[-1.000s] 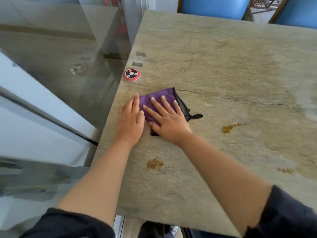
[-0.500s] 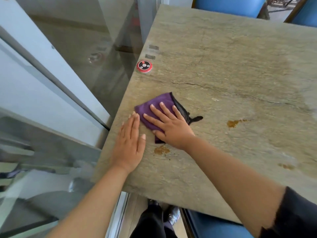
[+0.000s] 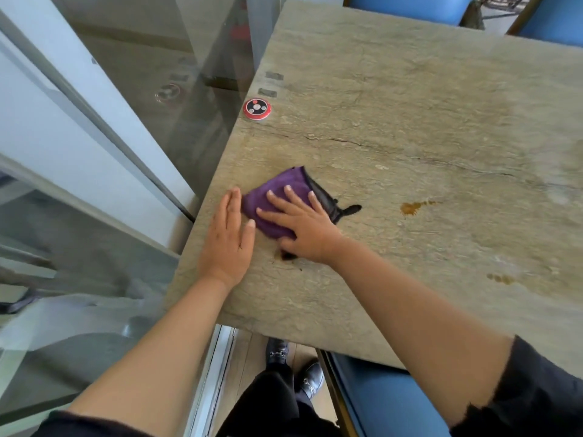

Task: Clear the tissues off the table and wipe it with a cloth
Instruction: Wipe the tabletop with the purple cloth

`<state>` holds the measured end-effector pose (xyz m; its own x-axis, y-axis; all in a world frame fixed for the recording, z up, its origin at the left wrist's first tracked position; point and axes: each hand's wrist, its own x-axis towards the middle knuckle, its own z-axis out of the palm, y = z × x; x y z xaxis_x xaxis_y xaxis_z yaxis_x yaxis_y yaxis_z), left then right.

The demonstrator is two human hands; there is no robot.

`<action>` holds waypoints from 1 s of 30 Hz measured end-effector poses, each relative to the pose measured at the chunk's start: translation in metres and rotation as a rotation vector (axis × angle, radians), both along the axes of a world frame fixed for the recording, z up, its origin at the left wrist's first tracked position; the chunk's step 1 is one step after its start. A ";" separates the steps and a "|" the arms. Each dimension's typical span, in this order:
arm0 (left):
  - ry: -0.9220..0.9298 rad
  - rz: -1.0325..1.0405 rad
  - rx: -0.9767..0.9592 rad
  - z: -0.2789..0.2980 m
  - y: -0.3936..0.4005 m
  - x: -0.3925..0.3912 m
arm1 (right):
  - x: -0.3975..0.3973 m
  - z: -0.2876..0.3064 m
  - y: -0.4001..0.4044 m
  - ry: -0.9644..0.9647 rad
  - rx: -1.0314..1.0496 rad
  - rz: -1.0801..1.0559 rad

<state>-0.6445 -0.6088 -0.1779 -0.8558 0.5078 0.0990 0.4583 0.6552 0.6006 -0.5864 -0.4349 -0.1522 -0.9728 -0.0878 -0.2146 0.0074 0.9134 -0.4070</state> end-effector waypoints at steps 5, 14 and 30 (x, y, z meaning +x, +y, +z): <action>0.190 -0.163 -0.041 0.014 0.047 0.001 | 0.063 -0.004 0.032 0.262 -0.221 -0.464; 0.214 -0.267 -0.537 0.001 0.089 -0.014 | 0.085 -0.021 0.045 0.269 -0.017 -0.679; 0.226 -0.279 -0.556 0.004 -0.018 0.072 | 0.088 -0.016 0.040 0.240 -0.038 -0.689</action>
